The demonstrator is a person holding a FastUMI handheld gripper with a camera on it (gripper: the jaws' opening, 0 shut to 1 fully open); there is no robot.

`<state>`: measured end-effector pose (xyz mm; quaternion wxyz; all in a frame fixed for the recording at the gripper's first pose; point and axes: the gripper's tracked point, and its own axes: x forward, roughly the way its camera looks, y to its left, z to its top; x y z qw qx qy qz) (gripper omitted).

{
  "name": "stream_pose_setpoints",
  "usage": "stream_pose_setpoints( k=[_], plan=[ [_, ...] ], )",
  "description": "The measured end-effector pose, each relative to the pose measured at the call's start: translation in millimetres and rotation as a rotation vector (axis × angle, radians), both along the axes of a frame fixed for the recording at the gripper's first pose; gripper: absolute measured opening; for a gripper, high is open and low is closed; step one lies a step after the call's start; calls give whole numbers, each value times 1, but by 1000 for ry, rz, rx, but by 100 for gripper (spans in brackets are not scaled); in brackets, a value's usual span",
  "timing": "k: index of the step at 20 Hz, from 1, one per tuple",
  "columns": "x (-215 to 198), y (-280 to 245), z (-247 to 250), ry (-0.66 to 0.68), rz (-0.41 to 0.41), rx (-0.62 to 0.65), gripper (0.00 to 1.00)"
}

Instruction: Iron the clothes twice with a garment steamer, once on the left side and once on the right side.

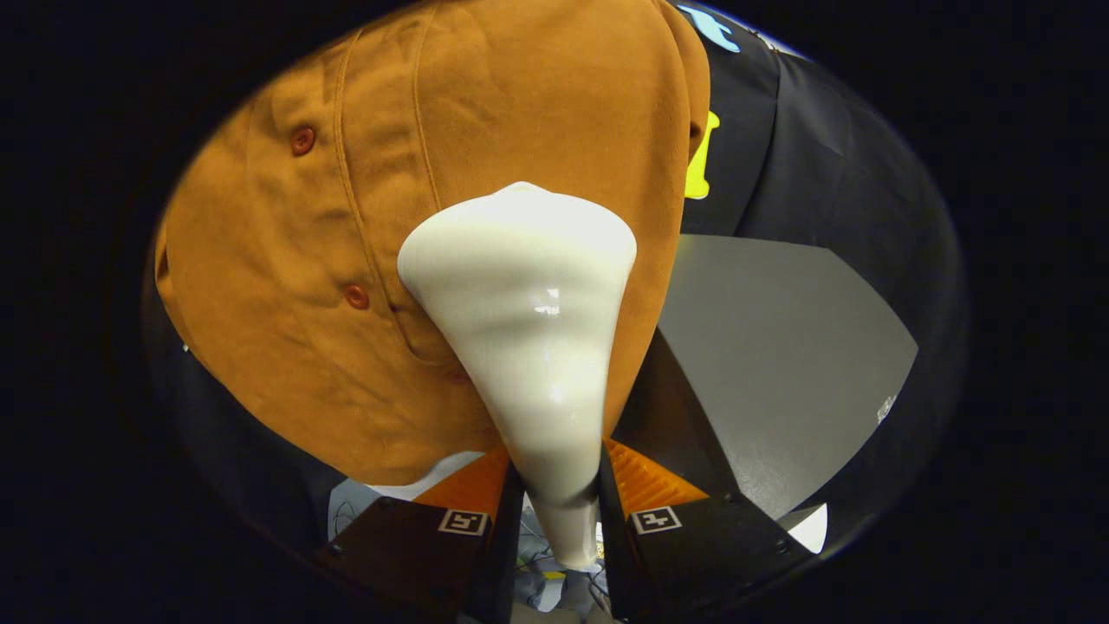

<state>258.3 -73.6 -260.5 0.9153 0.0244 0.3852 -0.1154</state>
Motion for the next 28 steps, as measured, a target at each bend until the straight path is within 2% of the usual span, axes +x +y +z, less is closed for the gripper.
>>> stream_pose_setpoints(
  k=[5,7,12,18,28],
  plan=[
    [-14,1,-23,47,0,25,45],
    [-19,2,-15,29,7,41,45],
    [-17,3,74,-176,12,1,45],
    [-4,56,165,-386,112,-10,45],
    [10,135,195,-475,248,-6,45]
  ],
)
